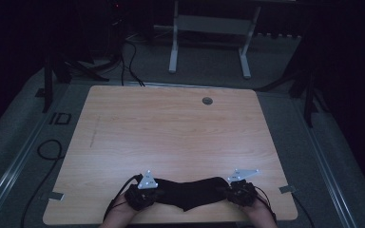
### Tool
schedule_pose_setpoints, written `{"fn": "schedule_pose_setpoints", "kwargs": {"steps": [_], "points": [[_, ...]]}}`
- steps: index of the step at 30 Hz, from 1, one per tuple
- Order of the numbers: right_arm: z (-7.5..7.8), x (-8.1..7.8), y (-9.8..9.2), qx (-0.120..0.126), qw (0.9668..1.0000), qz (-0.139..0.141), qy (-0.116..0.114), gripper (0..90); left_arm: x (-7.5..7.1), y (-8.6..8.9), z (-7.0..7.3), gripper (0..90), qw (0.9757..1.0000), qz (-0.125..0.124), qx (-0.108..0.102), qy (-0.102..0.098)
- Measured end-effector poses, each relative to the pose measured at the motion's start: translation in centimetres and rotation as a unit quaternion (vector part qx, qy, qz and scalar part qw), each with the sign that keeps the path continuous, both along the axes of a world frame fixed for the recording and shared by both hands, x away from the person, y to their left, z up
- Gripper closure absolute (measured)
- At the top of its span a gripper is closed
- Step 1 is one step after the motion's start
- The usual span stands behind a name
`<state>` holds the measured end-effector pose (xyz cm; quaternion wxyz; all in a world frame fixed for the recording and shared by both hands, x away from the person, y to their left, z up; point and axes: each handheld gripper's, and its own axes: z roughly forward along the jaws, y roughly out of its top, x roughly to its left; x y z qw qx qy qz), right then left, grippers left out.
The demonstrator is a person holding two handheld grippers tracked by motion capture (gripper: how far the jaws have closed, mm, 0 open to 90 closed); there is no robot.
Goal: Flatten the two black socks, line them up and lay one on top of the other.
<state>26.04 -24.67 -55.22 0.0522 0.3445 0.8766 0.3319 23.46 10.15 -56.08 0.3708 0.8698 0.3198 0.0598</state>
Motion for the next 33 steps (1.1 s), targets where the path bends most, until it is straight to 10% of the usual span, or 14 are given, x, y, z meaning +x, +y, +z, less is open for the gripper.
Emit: {"fn": "schedule_pose_setpoints", "kwargs": {"steps": [33], "points": [[0.1,11.5,1.5,-0.01,0.9981,-0.058,-0.022,89.0,9.6,0.0,-0.2,90.0,0.9984,0.037,0.005,-0.042]]}}
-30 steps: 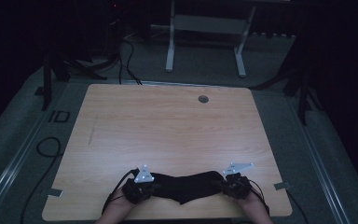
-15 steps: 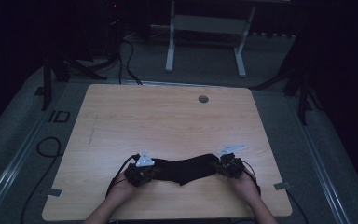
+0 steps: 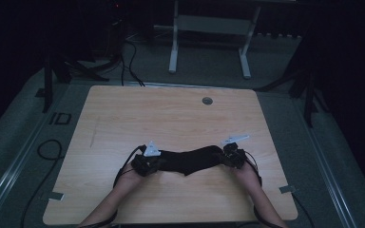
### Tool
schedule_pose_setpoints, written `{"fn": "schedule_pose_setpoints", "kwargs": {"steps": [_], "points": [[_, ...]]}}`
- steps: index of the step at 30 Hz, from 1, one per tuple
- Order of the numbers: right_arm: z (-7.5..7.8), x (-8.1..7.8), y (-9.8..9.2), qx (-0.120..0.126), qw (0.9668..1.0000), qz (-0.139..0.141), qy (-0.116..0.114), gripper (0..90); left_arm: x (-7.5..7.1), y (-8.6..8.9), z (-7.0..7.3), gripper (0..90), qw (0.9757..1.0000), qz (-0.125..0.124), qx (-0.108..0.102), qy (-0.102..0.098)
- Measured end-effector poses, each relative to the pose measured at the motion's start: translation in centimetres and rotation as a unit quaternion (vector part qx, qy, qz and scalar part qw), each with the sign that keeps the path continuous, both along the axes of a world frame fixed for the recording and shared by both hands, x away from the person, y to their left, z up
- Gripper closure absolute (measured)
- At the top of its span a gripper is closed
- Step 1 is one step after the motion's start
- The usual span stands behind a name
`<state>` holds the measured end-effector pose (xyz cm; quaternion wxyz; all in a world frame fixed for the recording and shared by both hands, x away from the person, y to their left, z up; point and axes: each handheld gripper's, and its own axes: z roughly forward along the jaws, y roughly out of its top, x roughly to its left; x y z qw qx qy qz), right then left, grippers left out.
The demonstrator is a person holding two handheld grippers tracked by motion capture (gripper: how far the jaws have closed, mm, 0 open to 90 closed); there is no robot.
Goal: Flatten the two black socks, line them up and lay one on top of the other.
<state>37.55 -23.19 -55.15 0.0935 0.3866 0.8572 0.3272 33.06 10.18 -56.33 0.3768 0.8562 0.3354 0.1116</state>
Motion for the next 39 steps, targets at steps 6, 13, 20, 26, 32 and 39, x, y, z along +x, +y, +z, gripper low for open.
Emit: {"fn": "schedule_pose_setpoints", "kwargs": {"steps": [6,13,20,26,32,39], "points": [[0.0,0.8,0.3,0.002,1.0,-0.002,0.003,88.8,0.7,0.2,0.0,90.0,1.0,0.002,0.001,0.0],[0.1,1.1,0.3,0.008,0.9999,-0.001,0.012,87.4,0.5,-0.3,0.2,90.0,0.9999,0.003,0.012,-0.002],[0.3,0.7,0.7,0.008,0.9998,0.012,0.014,81.6,0.6,0.1,0.5,80.2,0.9999,0.012,0.0,-0.006],[1.5,0.0,1.4,0.011,0.9992,0.037,-0.012,47.1,0.2,0.4,1.5,40.2,0.9997,0.011,-0.019,-0.015],[2.3,-0.3,1.6,0.02,0.9984,0.046,-0.026,24.3,-0.3,0.4,1.9,17.9,0.9988,0.019,-0.038,-0.025],[2.6,-1.0,1.1,0.039,0.9963,0.054,-0.053,15.6,-1.0,0.9,1.9,7.8,0.9989,0.023,-0.024,-0.033]]}}
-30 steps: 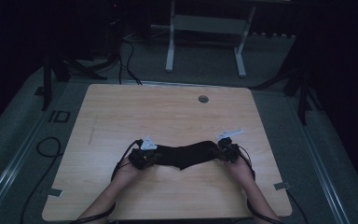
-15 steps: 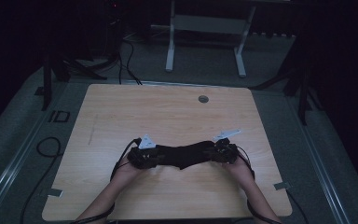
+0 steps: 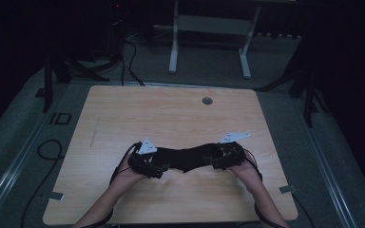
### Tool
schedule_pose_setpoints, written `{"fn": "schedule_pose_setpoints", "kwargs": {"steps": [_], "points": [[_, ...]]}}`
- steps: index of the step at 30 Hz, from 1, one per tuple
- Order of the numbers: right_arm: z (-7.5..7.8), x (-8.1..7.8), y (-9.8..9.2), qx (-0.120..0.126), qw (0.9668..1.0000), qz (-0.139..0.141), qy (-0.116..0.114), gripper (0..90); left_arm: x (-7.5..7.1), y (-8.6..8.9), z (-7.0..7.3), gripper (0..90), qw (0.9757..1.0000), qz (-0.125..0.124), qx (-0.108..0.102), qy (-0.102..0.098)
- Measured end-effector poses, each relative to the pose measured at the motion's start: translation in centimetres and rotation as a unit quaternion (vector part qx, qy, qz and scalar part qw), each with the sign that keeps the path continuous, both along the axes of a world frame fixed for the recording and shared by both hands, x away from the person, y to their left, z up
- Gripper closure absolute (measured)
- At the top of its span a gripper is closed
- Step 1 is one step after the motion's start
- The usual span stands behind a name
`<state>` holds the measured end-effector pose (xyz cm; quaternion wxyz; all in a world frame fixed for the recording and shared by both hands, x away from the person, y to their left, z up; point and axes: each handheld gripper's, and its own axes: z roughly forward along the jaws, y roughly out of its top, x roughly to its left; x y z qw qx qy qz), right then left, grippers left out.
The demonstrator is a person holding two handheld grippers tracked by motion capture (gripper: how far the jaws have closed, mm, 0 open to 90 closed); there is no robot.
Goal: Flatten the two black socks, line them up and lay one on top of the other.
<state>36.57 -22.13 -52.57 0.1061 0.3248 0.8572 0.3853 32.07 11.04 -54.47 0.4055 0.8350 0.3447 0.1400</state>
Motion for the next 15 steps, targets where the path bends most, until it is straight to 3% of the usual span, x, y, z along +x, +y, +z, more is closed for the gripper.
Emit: {"fn": "schedule_pose_setpoints", "kwargs": {"steps": [3,12,15], "points": [[-0.2,-0.1,-0.2,-0.009,0.9999,-0.001,-0.005,13.4,-0.1,0.3,-0.1,6.2,1.0,0.007,-0.004,-0.003],[-0.5,-0.7,-1.5,0.001,0.9999,0.004,-0.016,13.2,-0.9,2.4,-0.3,3.4,0.9995,0.025,-0.016,-0.01],[-0.7,-1.0,-3.1,-0.002,0.9997,-0.008,-0.021,13.2,-1.5,3.7,-0.4,3.4,0.9991,0.036,-0.021,-0.009]]}}
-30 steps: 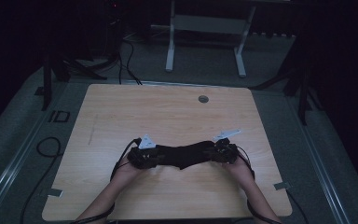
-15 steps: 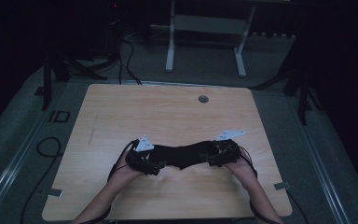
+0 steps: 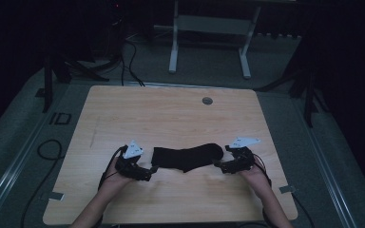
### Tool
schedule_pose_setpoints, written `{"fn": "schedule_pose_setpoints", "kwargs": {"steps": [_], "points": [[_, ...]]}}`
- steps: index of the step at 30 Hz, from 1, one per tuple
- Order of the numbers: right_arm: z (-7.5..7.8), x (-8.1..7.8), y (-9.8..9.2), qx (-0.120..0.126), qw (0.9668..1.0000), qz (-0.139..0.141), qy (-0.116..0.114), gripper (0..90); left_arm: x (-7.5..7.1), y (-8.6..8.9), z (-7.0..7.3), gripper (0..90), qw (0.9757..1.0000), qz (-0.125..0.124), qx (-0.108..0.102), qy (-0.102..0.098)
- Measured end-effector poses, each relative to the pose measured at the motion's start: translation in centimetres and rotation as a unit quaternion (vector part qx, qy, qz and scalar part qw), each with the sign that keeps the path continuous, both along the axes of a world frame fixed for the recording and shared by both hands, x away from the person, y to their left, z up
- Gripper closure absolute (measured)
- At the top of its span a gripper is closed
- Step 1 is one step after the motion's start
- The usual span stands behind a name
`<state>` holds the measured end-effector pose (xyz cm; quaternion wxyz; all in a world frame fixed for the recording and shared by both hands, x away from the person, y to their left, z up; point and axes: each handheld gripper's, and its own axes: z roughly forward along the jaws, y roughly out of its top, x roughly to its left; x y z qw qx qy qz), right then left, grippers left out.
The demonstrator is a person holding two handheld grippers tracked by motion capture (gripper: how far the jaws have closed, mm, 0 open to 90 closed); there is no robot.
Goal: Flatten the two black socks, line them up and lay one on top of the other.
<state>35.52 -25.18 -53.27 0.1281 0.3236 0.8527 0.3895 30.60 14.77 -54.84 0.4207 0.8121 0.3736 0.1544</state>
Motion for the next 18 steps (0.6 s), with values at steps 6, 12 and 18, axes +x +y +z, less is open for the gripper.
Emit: {"fn": "schedule_pose_setpoints", "kwargs": {"steps": [6,12,18], "points": [[-0.3,-0.6,-1.8,-0.004,0.9999,-0.011,-0.009,13.4,-1.3,1.9,0.2,3.1,0.9998,0.018,-0.005,-0.01],[-0.6,-1.3,-3.9,0.003,0.9994,-0.035,0.0,13.5,-2.5,3.7,0.0,3.1,0.9993,0.037,-0.008,-0.008],[-0.8,-2.0,-5.9,0.003,0.9983,-0.057,0.01,13.8,-3.6,5.4,-0.2,3.1,0.9984,0.056,-0.01,-0.006]]}}
